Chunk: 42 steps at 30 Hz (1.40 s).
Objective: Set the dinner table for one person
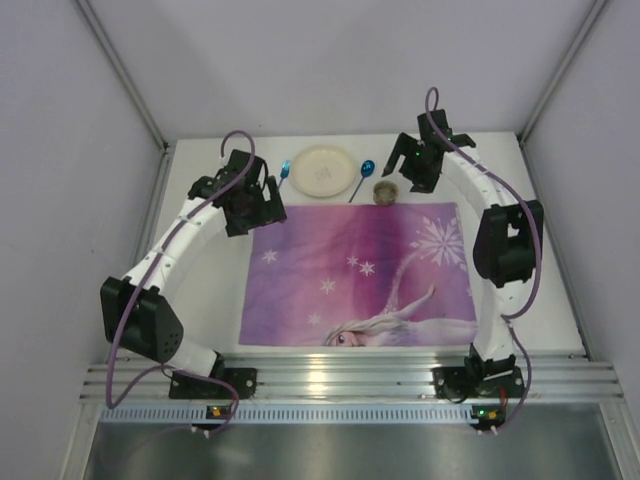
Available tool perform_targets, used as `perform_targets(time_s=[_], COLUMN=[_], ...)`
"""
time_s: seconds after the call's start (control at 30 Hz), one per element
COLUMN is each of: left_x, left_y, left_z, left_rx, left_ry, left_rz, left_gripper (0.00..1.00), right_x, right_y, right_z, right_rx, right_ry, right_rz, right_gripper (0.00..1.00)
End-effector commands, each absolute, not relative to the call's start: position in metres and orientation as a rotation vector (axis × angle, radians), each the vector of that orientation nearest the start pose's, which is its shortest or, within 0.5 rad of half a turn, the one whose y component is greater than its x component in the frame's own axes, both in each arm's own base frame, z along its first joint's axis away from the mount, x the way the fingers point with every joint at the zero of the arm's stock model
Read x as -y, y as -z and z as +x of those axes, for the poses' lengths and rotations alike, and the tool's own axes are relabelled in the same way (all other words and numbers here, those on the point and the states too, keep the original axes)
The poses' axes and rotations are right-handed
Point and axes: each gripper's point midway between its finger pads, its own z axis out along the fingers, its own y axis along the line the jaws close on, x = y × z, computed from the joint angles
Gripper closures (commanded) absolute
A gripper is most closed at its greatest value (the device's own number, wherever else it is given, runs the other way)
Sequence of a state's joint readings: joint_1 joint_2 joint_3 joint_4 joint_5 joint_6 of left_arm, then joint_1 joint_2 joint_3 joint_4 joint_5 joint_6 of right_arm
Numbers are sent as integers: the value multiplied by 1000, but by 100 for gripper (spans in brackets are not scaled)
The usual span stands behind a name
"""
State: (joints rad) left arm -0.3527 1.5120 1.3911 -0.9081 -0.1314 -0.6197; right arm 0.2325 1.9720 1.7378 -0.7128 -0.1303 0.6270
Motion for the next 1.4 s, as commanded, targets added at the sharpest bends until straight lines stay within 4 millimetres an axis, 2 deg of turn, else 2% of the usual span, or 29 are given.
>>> perform_targets(time_s=[0.0, 0.03, 0.07, 0.1, 0.13, 0.17, 0.2, 0.23, 0.3, 0.4, 0.5, 0.6, 0.67, 0.77, 0.83, 0.87, 0.93, 0.97, 1.03, 1.07, 1.1, 1.13, 1.17, 1.2, 1.23, 1.27, 1.3, 1.33, 1.37], left_x=[121, 121, 121, 120, 119, 117, 113, 111, 103, 95, 84, 88, 89, 91, 95, 96, 101, 103, 108, 110, 113, 116, 119, 123, 125, 130, 133, 136, 140], left_y=[-194, -194, -196, -201, -202, -203, -204, -203, -203, -202, -199, -194, -191, -182, -186, -182, -190, -181, -189, -176, -186, -188, -173, -186, -184, -166, -174, -155, -157], left_z=[338, 337, 338, 340, 340, 340, 343, 344, 349, 356, 363, 366, 369, 377, 386, 392, 407, 415, 434, 443, 457, 466, 476, 491, 499, 507, 519, 526, 533], left_rx=[-2489, -2489, -2478, -2462, -2457, -2455, -2449, -2449, -2445, -2439, -2436, -2449, -2455, -2473, -2462, -2472, -2444, -2465, -2438, -2467, -2434, -2427, -2453, -2414, -2413, -2444, -2416, -2448, -2439], left_ry=[224, 235, 245, 263, 264, 264, 264, 270, 267, 285, 283, 327, 333, 335, 357, 359, 383, 383, 400, 396, 410, 426, 430, 452, 462, 471, 483, 483, 498], left_rz=[-321, -301, -296, -292, -279, -279, -291, -290, -314, -330, -363, -361, -356, -354, -339, -337, -321, -323, -314, -321, -321, -318, -324, -323, -326, -329, -327, -335, -328], left_gripper=[2, 2, 2, 2, 2, 2, 2, 2, 2, 2, 2, 3, 2, 3, 3, 3, 3, 3, 3, 3, 3, 4, 4, 4, 4, 4, 4, 5, 5], right_x=[-149, -148, -148, -148, -148, -148, -144, -144, -142, -142, -144, -148, -151, -155, -156, -157, -156, -155, -153, -152, -149, -147, -143, -140, -133, -127, -123, -113, -106], right_y=[-128, -124, -108, -117, -115, -103, -107, -104, -95, -83, -75, -68, -61, -50, -47, -45, -45, -48, -58, -64, -71, -89, -99, -109, -134, -141, -150, -166, -171], right_z=[505, 511, 516, 524, 528, 531, 535, 536, 536, 529, 522, 517, 516, 515, 514, 514, 515, 517, 519, 521, 522, 524, 525, 524, 524, 518, 514, 502, 494], right_rx=[-2512, -2514, -2542, -2523, -2527, -2548, -2535, -2542, -2558, -2588, -2613, -2631, -2647, -2664, -2671, -2671, -2668, -2661, -2641, -2628, -2613, -2580, -2562, -2546, -2499, -2493, -2481, -2468, -2462], right_ry=[-396, -381, -353, -346, -345, -326, -291, -279, -252, -208, -183, -169, -161, -152, -147, -147, -143, -143, -148, -150, -152, -164, -164, -165, -178, -162, -154, -138, -104], right_rz=[536, 545, 556, 561, 564, 573, 590, 592, 609, 609, 602, 579, 565, 553, 552, 550, 551, 544, 543, 538, 541, 538, 531, 530, 535, 526, 521, 508, 505], right_gripper=[9, 13, 16, 18, 22, 24, 25, 28, 30, 45, 51, 55, 65, 72, 80, 83, 87, 89, 96, 98, 100, 100, 100, 100, 100, 100, 100, 100, 100])
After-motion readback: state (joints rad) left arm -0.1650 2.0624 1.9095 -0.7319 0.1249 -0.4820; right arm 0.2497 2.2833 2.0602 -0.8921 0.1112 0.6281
